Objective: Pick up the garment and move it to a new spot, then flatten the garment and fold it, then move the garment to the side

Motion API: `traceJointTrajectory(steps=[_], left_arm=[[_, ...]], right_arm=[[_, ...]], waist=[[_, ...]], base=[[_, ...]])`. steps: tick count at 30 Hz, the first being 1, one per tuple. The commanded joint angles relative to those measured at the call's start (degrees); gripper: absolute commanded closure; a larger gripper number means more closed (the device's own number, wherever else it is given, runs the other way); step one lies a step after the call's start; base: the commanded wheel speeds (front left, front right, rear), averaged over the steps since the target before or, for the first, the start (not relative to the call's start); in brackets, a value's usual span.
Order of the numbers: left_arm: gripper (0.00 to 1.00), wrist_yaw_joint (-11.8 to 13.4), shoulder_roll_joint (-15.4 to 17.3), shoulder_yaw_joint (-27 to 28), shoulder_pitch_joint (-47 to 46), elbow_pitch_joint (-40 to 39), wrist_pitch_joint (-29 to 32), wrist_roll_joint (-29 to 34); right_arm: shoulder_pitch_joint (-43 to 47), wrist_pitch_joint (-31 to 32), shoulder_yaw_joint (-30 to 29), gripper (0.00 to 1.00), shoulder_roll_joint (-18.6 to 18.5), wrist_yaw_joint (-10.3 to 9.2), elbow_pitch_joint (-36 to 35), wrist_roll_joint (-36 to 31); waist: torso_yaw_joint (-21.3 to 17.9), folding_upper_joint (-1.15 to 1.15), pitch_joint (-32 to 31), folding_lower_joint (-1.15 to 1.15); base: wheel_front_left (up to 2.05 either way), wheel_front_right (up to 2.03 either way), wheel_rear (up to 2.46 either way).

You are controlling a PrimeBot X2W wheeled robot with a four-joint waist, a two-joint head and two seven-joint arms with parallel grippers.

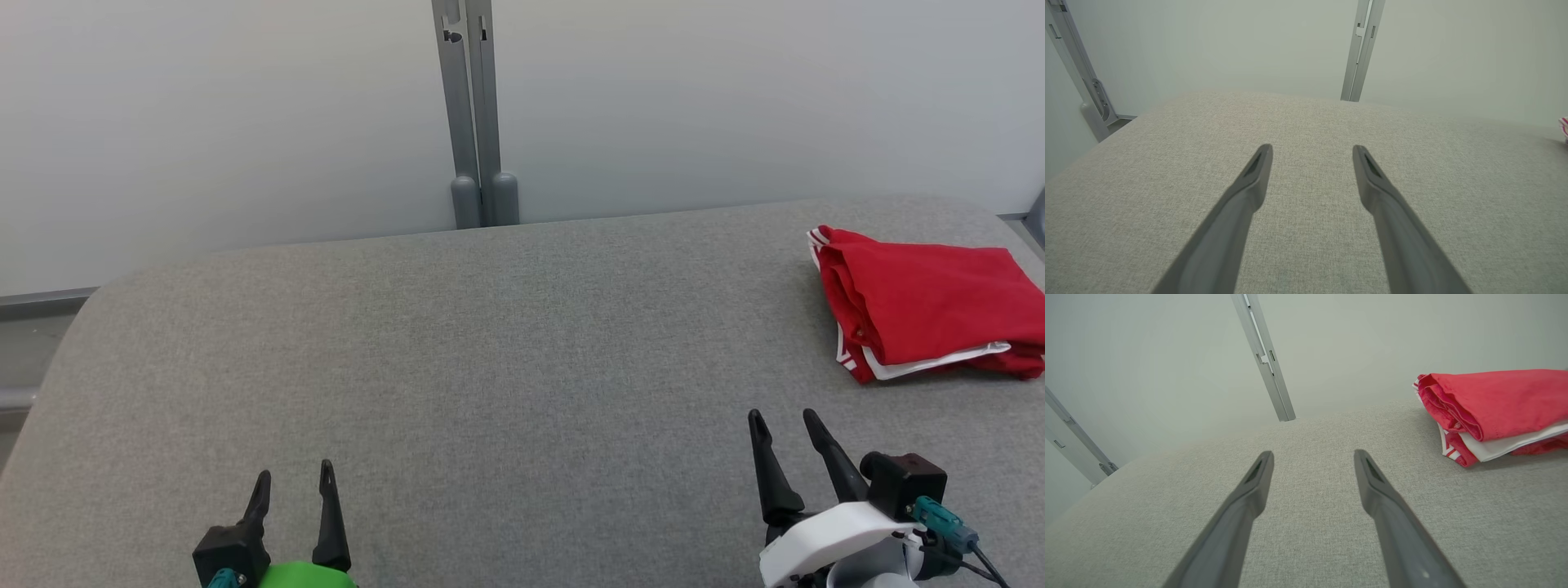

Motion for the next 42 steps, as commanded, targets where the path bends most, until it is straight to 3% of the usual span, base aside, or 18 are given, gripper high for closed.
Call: traceJointTrajectory(steps=[1, 10, 11, 14, 42], left_arm=[[0.0, -0.29, 0.1, 0.25, 0.25, -0.21, -0.17, 0.14], [0.0, -1.0, 0.09, -0.34, 0.56, -0.63, -0.17, 0.06], [1.0, -0.79, -0.02, -0.26, 0.04, -0.26, 0.03, 0.0], [1.0, -0.77, -0.09, -0.28, 0.8, 1.21, 0.38, -0.03], [1.0, -4.49, -0.04, 4.62, -2.4, -1.67, 7.65, -26.33]], right_arm=[[0.38, -0.15, 0.11, 0.0, -0.13, -0.02, 0.11, 0.23], [0.48, -0.15, 0.4, 0.0, -0.13, -0.02, 0.44, 0.08], [0.04, 0.01, 0.3, 1.0, 0.01, 0.0, 0.44, 0.03], [0.89, 0.11, 0.29, 1.0, 0.18, 0.0, 1.79, 0.07], [-1.31, 7.46, -3.73, 1.0, 0.07, 0.0, -0.67, 25.61]], waist=[[0.04, 0.0, -0.02, 0.0], [0.23, 0.0, -0.23, 0.0], [0.24, 0.0, -0.22, 0.0], [0.24, 0.0, -0.22, 0.0], [0.21, 0.0, 1.19, 0.0]], base=[[0.0, 0.0, 0.0], [0.0, 0.0, 0.0], [0.0, 0.0, 0.0], [0.0, 0.0, 0.0], [0.0, 0.0, 0.0]])
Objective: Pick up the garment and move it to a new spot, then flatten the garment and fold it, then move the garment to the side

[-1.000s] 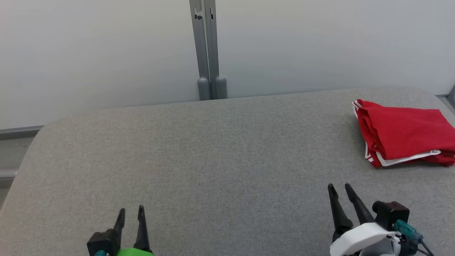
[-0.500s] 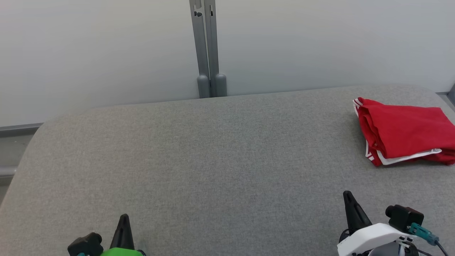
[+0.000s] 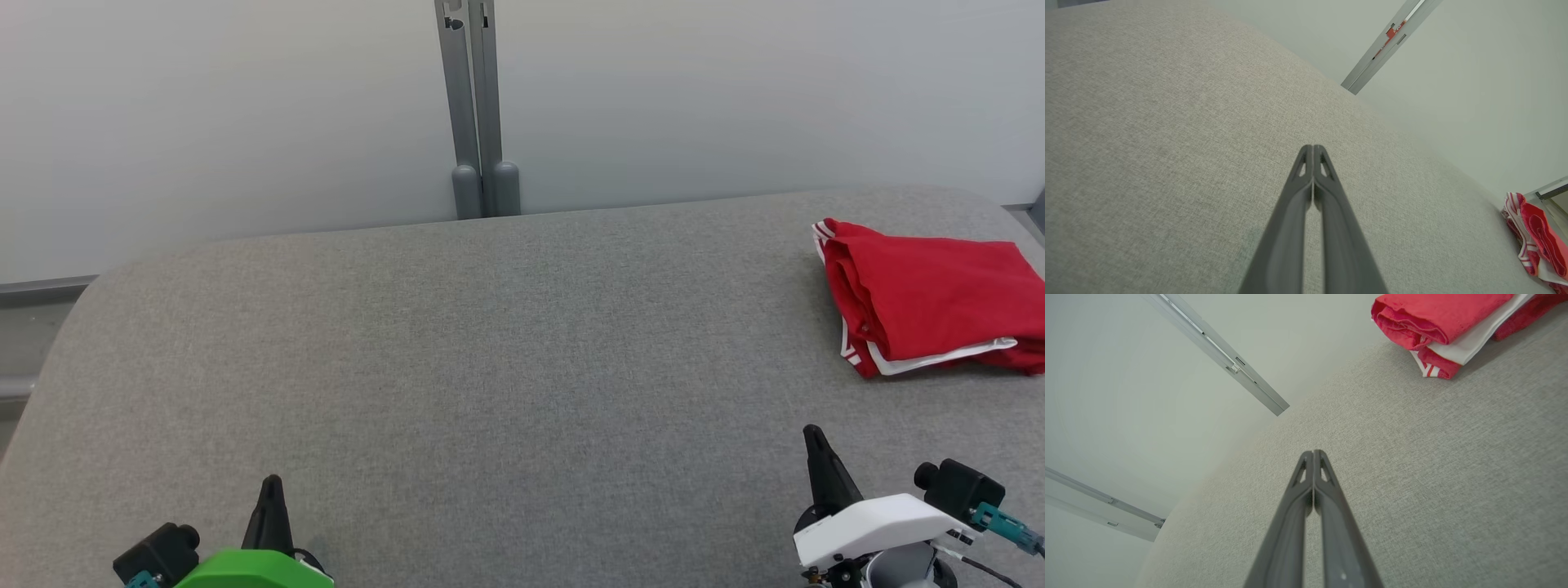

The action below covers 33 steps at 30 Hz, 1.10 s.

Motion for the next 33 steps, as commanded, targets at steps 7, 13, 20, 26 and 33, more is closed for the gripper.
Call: traceJointTrajectory(steps=[7, 13, 20, 26, 33], left_arm=[[1.0, -1.14, 0.16, 1.46, -2.61, -1.66, 1.67, -6.65], [1.0, -1.73, 0.17, 2.28, -3.15, -2.11, 2.88, -10.92], [1.0, -2.44, 0.19, 3.13, -3.67, -2.65, 4.17, -15.75], [1.0, -2.98, 0.2, 3.85, -4.14, -3.05, 5.22, -19.51], [1.0, -3.58, 0.21, 4.59, -4.57, -3.46, 6.37, -23.51]], right_arm=[[-2.18, 1.79, -1.14, 1.0, -0.23, 0.0, -1.56, 6.36], [-2.57, 2.98, -1.78, 1.0, -0.25, 0.0, -1.97, 10.5], [-2.93, 4.34, -2.51, 1.0, -0.27, 0.0, -2.41, 15.1], [-3.22, 5.37, -3.09, 1.0, -0.29, 0.0, -2.74, 18.73], [-3.56, 6.48, -3.7, 1.0, -0.31, 0.0, -3.11, 22.68]], waist=[[-0.01, 0.0, 0.37, 0.0], [-0.02, 0.0, 0.67, 0.0], [-0.02, 0.0, 1.02, 0.0], [-0.03, 0.0, 1.32, 0.0], [-0.04, 0.0, 1.66, 0.0]], base=[[0.0, 0.0, 0.0], [0.0, 0.0, 0.0], [0.0, 0.0, 0.0], [0.0, 0.0, 0.0], [0.0, 0.0, 0.0]])
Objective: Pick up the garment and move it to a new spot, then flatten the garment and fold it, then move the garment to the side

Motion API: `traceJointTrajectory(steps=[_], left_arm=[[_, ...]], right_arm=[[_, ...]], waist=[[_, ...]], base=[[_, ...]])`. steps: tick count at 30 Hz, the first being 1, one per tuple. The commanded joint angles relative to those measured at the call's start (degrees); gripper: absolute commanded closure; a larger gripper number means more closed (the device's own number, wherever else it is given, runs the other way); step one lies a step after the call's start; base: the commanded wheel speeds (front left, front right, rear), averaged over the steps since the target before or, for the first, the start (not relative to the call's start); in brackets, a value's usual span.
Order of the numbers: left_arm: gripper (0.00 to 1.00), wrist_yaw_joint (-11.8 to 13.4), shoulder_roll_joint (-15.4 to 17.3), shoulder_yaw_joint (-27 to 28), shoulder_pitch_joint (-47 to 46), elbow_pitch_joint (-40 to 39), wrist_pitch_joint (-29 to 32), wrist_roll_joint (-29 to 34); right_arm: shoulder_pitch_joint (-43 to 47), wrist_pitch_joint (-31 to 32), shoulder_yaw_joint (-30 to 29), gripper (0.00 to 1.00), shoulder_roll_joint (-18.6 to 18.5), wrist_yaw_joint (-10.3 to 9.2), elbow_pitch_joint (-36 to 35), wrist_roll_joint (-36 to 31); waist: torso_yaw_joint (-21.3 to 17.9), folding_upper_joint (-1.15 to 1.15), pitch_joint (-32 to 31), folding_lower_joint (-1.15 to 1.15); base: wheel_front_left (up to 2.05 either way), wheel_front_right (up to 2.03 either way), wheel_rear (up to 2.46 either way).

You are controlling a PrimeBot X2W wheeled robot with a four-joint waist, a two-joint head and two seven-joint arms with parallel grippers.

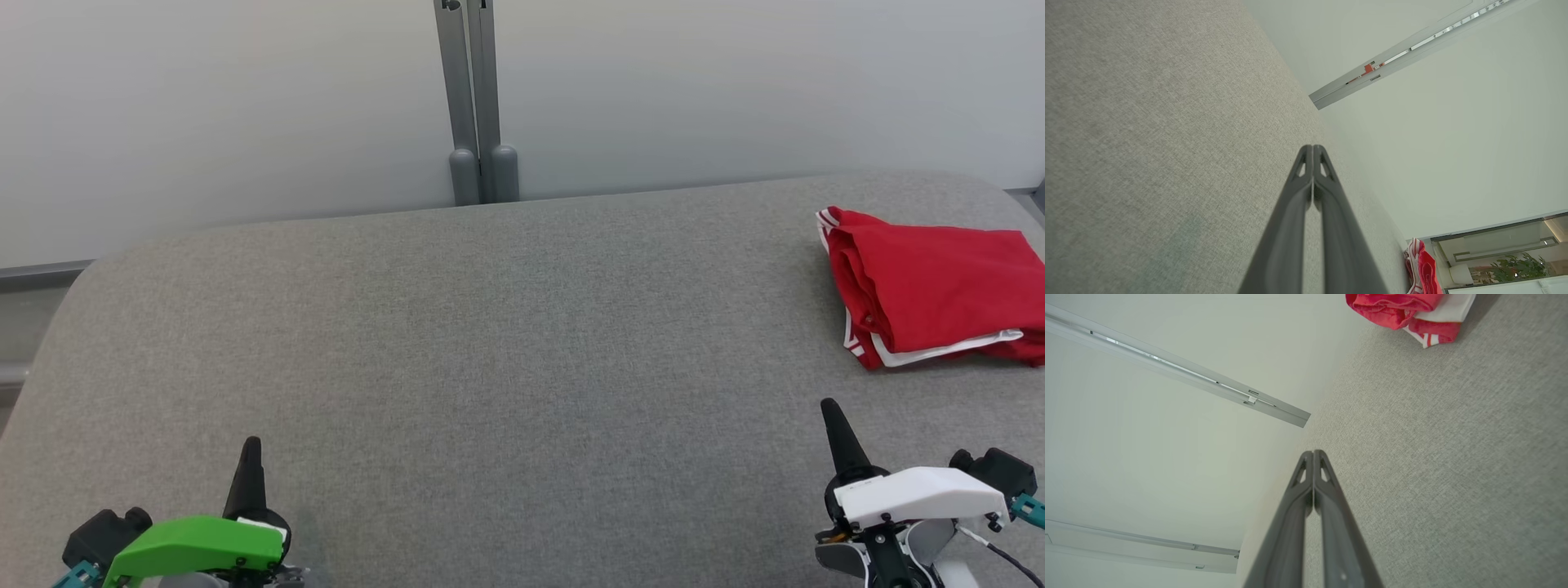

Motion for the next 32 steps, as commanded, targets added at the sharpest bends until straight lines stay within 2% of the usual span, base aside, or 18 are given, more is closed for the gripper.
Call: traceJointTrajectory(steps=[1, 32], left_arm=[[1.0, -0.61, 0.21, 0.49, -1.59, -0.73, 0.43, -1.61], [1.0, -2.76, 0.27, 3.37, -3.37, -2.37, 4.71, -17.05]], right_arm=[[-1.52, 0.41, -0.36, 1.0, -0.27, 0.02, -0.94, 1.58], [-2.68, 4.71, -2.7, 1.0, -0.34, 0.03, -2.26, 16.49]], waist=[[0.0, 0.0, 0.08, 0.0], [-0.03, 0.0, 1.63, 0.0]], base=[[0.0, 0.0, 0.0], [0.0, 0.0, 0.0]])
